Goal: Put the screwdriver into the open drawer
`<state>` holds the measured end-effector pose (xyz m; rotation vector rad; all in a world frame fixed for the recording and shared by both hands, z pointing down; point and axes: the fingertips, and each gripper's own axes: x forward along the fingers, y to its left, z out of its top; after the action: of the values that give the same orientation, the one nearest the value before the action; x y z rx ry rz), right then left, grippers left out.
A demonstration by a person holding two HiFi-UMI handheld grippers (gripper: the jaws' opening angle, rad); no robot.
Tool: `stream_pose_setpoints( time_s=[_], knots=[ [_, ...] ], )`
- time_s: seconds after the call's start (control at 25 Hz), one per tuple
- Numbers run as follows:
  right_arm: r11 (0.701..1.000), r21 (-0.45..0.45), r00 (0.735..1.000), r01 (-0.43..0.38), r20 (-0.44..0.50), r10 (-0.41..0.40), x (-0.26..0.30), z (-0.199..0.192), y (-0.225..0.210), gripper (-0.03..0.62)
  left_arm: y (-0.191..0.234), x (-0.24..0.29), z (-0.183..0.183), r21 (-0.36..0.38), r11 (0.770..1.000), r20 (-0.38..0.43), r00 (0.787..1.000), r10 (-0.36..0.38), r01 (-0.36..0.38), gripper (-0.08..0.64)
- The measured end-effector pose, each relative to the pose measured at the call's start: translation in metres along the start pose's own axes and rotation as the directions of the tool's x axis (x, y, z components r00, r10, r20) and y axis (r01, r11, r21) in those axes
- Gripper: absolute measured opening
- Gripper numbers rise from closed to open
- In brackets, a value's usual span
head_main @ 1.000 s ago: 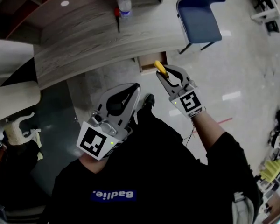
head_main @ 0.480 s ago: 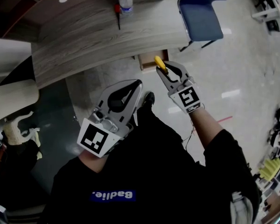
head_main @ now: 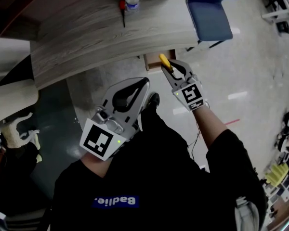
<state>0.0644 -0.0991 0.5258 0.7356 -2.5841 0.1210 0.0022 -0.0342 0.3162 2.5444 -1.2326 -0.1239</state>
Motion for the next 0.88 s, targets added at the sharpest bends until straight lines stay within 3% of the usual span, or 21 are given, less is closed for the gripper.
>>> stream_pose_setpoints(
  time_s=[0.28,0.48,0.88],
  knots=[
    [0.999,-0.025,0.998,-0.019,-0.06,0.018,0.011,-0.03,0.003,0.106,0.005,0.002,-0.009,0.0,1.0,-0.009,1.0,0.013,-0.013,-0.002],
    [1.0,0.007,0.997,-0.026,-0.079,0.026,0.021,-0.046,0.007,0.106,0.008,0.003,-0.014,0.0,1.0,-0.016,1.0,0.023,-0.023,-0.002],
    [0.982,-0.157,0.97,-0.104,-0.235,0.066,0.053,-0.112,0.001,0.106,0.025,0.01,-0.027,-0.011,0.999,-0.026,0.999,0.038,-0.039,-0.003]
  ],
)
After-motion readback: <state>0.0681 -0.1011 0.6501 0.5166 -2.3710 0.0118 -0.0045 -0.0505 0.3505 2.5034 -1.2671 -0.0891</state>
